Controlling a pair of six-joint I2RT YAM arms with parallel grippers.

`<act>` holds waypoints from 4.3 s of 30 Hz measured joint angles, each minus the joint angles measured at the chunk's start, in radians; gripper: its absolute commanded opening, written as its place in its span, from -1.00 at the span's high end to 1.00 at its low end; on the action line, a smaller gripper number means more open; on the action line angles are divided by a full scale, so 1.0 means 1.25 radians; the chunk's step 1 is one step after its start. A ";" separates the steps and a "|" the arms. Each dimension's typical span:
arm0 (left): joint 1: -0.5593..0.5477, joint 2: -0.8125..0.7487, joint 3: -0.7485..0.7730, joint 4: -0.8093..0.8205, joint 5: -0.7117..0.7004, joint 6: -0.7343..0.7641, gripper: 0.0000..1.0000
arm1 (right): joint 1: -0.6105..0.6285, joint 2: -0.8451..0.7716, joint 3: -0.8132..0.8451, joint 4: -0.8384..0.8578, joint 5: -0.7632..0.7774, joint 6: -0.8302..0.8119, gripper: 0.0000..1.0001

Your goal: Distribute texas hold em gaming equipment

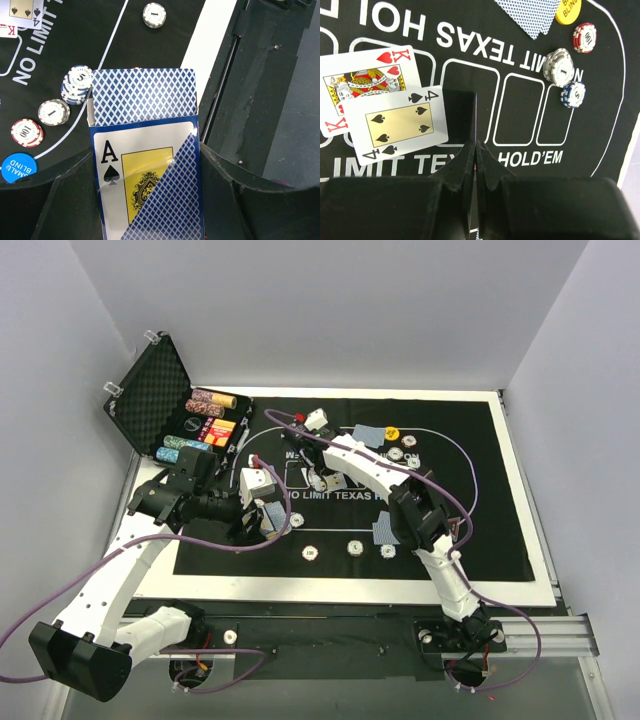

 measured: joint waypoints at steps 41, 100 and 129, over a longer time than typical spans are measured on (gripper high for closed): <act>0.000 0.000 0.000 0.001 -0.024 -0.003 1.00 | -0.046 -0.500 -0.413 0.292 -0.545 0.172 -0.32; -0.008 0.006 0.005 -0.005 -0.031 -0.013 1.00 | 0.060 -0.694 -0.869 0.856 -0.901 0.550 0.19; -0.008 0.006 0.006 0.006 -0.016 -0.021 1.00 | 0.052 -0.784 -0.912 0.873 -0.885 0.611 1.00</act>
